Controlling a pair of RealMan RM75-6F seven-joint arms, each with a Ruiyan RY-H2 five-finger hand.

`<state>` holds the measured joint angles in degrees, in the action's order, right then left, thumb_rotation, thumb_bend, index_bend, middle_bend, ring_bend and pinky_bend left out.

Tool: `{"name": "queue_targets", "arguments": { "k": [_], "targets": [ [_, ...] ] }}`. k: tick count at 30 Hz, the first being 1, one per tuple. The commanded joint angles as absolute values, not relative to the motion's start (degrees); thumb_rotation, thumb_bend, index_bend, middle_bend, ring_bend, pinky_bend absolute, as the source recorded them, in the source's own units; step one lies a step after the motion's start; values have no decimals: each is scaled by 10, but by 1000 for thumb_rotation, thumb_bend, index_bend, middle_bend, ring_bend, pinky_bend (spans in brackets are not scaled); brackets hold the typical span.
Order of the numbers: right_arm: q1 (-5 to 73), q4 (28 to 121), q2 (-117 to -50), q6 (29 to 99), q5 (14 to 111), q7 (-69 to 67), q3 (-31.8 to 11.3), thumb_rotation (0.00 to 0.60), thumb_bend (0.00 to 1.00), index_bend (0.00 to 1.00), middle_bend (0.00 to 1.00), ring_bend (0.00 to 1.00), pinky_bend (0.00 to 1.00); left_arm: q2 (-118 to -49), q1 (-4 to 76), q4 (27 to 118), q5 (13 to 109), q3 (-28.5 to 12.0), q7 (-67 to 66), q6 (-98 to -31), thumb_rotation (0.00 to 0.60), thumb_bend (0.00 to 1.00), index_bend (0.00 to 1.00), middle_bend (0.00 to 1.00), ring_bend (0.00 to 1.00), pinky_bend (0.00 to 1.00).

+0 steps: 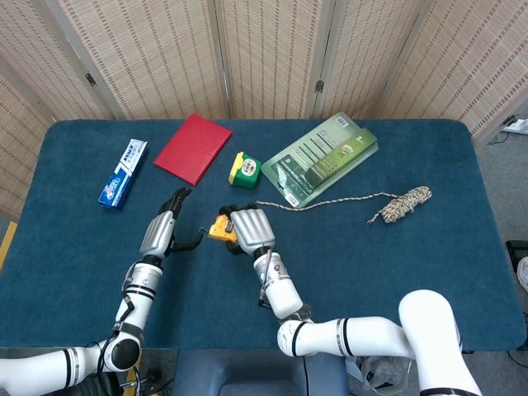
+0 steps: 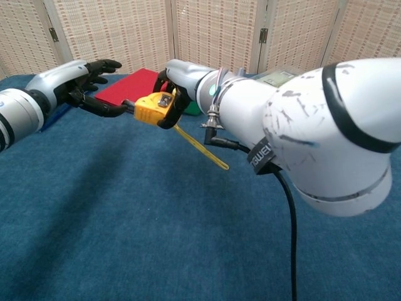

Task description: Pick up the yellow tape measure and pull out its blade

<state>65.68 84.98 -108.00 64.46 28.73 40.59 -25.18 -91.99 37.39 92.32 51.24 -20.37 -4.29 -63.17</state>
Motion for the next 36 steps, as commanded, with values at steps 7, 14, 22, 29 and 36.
{"name": "queue_targets", "arguments": {
  "k": [7,14,22,29,36],
  "targets": [
    [657,847,-1077,641,283,406,-252,600,357,512,509,421,204,-916,375,929,507,-208,-36,-626,600,508,275,0,0,0],
    [658,843,-1075,639,280,405,-252,600,357,512,509,421,204,-913,375,932,500,-210,-26,-618,600,566,382,0,0,0],
    [658,838,-1075,635,278,402,-251,600,357,512,509,423,203,-917,372,928,507,-213,-7,-620,600,614,528,0,0,0],
    [655,834,-1071,631,273,401,-250,600,357,512,509,425,204,-920,368,920,513,-217,9,-628,600,624,619,29,0,0],
    [651,849,-1044,611,268,410,-240,600,357,512,509,424,203,-899,358,924,517,-217,22,-623,600,626,625,33,0,0]
  ]
}}
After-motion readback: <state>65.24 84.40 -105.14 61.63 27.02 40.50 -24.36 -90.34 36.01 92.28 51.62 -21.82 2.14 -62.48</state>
